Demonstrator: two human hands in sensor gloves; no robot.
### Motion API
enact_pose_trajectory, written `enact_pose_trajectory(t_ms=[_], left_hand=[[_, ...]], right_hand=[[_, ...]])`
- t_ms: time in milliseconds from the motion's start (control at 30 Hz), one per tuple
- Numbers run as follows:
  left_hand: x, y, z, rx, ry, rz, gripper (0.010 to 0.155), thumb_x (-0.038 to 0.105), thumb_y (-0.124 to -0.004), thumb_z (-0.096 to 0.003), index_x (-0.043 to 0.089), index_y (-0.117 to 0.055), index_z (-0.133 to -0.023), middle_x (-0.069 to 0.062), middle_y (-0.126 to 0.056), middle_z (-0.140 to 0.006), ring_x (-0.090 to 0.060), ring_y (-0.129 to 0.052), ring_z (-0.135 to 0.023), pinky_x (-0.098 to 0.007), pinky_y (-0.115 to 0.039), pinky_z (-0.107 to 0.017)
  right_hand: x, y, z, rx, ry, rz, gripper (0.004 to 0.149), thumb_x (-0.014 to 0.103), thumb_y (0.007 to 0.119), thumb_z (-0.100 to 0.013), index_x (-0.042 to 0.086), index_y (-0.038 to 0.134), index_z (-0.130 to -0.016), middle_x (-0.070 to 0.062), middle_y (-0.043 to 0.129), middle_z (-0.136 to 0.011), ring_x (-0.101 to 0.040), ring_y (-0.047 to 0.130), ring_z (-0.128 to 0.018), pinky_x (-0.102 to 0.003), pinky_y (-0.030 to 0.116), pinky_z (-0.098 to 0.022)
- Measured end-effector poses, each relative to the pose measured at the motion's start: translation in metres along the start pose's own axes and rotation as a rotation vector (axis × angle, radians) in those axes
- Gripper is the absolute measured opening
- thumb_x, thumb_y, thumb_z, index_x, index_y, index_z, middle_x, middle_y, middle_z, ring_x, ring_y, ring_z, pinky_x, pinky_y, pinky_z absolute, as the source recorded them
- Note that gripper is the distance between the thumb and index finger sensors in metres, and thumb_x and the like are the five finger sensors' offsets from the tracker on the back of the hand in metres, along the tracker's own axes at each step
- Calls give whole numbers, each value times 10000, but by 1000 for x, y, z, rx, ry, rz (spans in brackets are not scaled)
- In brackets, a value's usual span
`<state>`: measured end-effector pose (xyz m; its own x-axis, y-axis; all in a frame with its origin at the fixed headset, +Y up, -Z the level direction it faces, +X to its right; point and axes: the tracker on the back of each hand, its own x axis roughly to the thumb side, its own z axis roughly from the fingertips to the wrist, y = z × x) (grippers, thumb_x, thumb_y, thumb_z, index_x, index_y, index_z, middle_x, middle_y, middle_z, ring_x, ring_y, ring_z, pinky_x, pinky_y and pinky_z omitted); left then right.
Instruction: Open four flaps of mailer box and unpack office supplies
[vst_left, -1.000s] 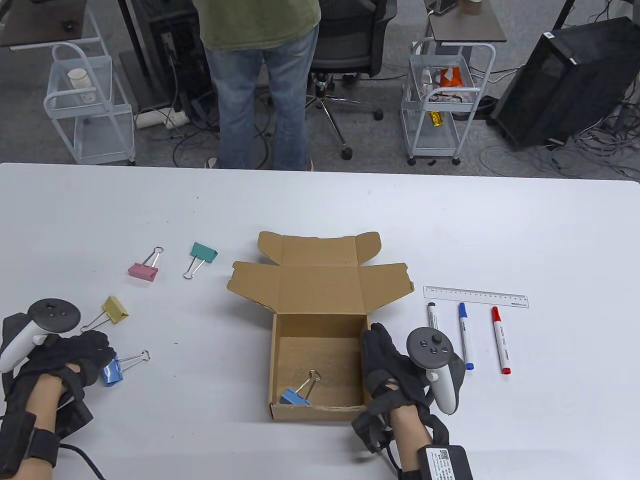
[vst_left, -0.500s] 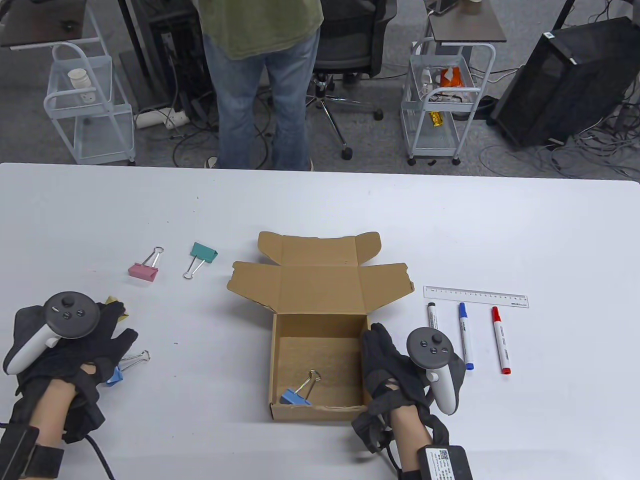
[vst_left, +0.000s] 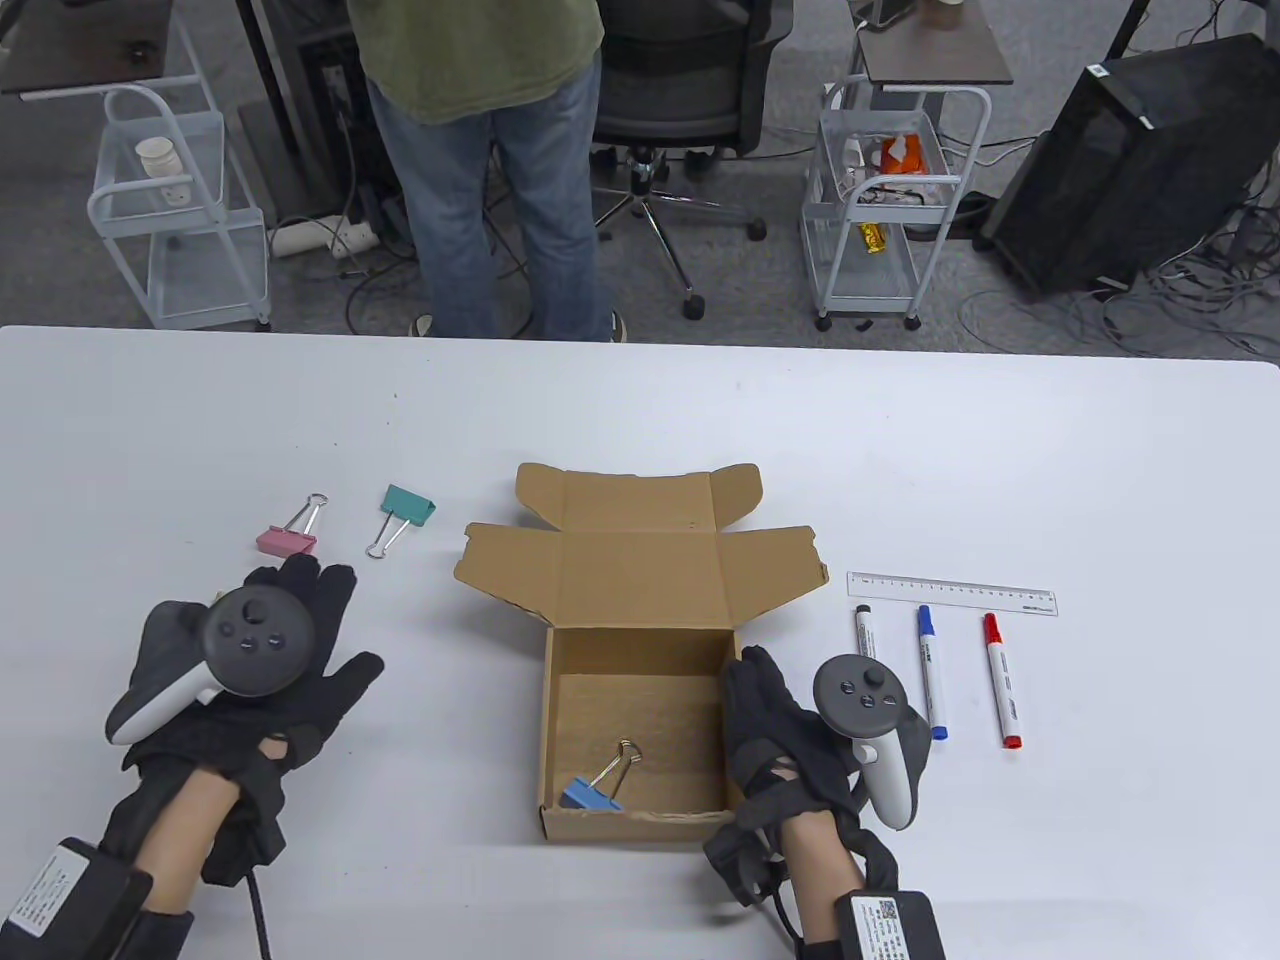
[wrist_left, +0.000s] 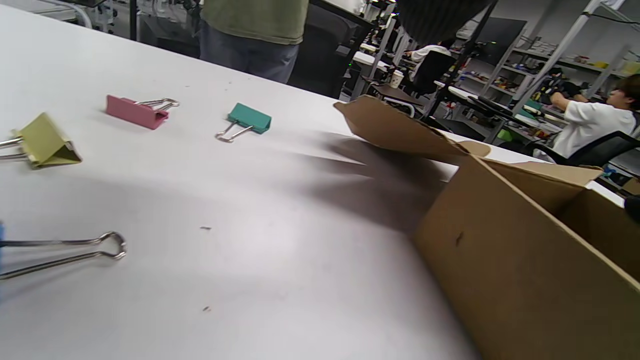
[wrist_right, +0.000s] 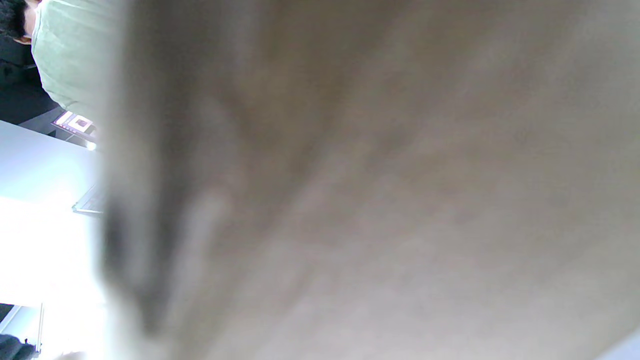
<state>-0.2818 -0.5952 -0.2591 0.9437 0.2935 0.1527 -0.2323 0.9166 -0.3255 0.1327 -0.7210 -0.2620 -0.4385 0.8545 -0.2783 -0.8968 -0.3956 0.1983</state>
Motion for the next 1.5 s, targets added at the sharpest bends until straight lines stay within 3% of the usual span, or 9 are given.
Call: enact_pose_trajectory(t_ms=[433,900,1267,1500], left_hand=[[79,-11,-9,-6,-175,-126,834,525,-615,-596,135,-131,-1153,-231,-18,-1213,-549,-65,-1105,-696,-311,-760],[167,-54,-31,-199,-328,-198,826,522,-617,-596,106,-177,-1158,-237,-111,-1228,-542,-175,-1127,-635,-377,-785],[203,-94,-59,-425,-286,-171,851,522,-614,-596,17,-203,-1144,-311,-167,-1214,-634,-302,-1098,-622,-521,-768],[206,-107,-76,-541,-200,-148,863,526,-605,-598,-18,-210,-1139,-357,-189,-1202,-718,-359,-1056,-656,-579,-741]], right_hand=[[0,0,0,0,0,2,687,435,396,-652,-26,311,-1154,-393,459,-1175,-670,631,-939,-735,581,-674],[0,0,0,1,0,1,686,434,396,-652,-26,312,-1154,-394,461,-1174,-668,630,-941,-735,580,-674],[0,0,0,2,-1,2,688,434,396,-651,-28,311,-1154,-394,461,-1174,-670,631,-939,-735,581,-674],[0,0,0,2,-1,2,689,433,397,-651,-29,309,-1154,-394,459,-1175,-669,631,-940,-735,581,-673]])
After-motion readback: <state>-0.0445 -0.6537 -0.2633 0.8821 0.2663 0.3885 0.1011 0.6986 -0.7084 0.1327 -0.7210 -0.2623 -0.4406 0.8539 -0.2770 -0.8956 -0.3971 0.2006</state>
